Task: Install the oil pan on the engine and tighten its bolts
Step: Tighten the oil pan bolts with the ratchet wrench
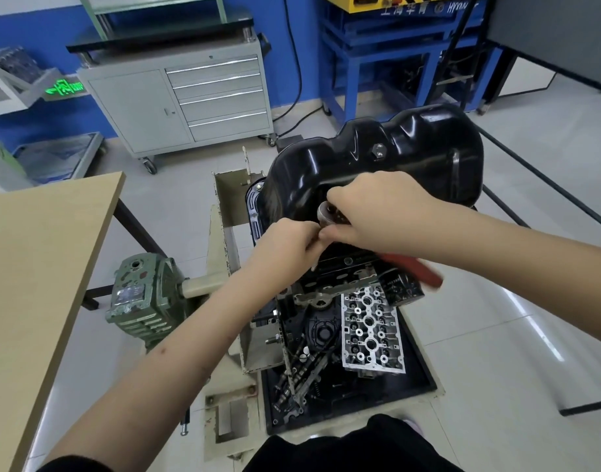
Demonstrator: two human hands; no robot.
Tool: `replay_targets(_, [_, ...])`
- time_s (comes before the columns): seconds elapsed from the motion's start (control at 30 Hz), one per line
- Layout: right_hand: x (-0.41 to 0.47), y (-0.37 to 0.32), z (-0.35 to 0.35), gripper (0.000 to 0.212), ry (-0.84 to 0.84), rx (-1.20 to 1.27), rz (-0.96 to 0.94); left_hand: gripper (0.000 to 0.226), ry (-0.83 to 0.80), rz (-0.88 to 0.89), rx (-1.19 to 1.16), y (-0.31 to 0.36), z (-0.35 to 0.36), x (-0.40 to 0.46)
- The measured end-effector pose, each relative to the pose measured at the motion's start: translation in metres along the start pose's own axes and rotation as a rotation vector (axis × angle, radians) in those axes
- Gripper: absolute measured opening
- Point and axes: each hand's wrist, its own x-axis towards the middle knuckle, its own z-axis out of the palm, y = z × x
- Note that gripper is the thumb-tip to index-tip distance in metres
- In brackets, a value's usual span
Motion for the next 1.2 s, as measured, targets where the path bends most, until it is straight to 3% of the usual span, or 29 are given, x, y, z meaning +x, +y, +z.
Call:
replay_targets(0.07, [0.0, 0.002, -0.002, 0.023, -0.027, -0.009, -0.074, 0.045, -0.063, 0.051, 0.001, -0.003, -0.003, 0.001])
replay_targets(0.17, [0.001, 0.006, -0.006, 0.028, -0.051, -0.074, -0.186, 0.037, -0.169, 0.072, 0.013, -0.006, -0.01, 0.004])
replay_targets(0.23, [0.002, 0.005, -0.009, 0.027, -0.054, -0.074, -0.14, 0.038, -0.181, 0.056, 0.028, -0.006, -0.012, 0.004])
replay_targets(0.37, [-0.001, -0.003, -0.007, 0.045, -0.076, -0.046, -0.029, 0.029, -0.088, 0.012, 0.032, -0.002, -0.008, 0.001])
replay_targets(0.5, [0.001, -0.002, -0.002, 0.021, -0.034, -0.028, -0.081, 0.037, -0.131, 0.061, 0.017, -0.002, -0.012, 0.003])
replay_targets(0.6, [0.002, -0.003, -0.004, 0.028, -0.041, -0.084, -0.149, 0.046, -0.22, 0.052, -0.024, -0.005, -0.019, 0.006])
replay_targets(0.67, [0.003, -0.007, -0.008, 0.025, -0.039, -0.09, -0.106, 0.049, -0.209, 0.016, -0.087, -0.006, -0.019, 0.003])
replay_targets(0.83, [0.006, -0.007, -0.007, 0.043, -0.056, -0.037, -0.03, 0.033, -0.035, -0.035, -0.145, -0.006, -0.01, -0.004])
replay_targets(1.03, [0.009, -0.007, 0.009, 0.042, -0.033, 0.337, 0.057, 0.024, 0.033, -0.02, -0.172, -0.006, -0.007, -0.006])
replay_targets(1.2, [0.013, 0.01, 0.007, 0.027, -0.088, 0.357, -0.147, 0.032, -0.015, -0.039, -0.167, -0.01, -0.009, -0.007])
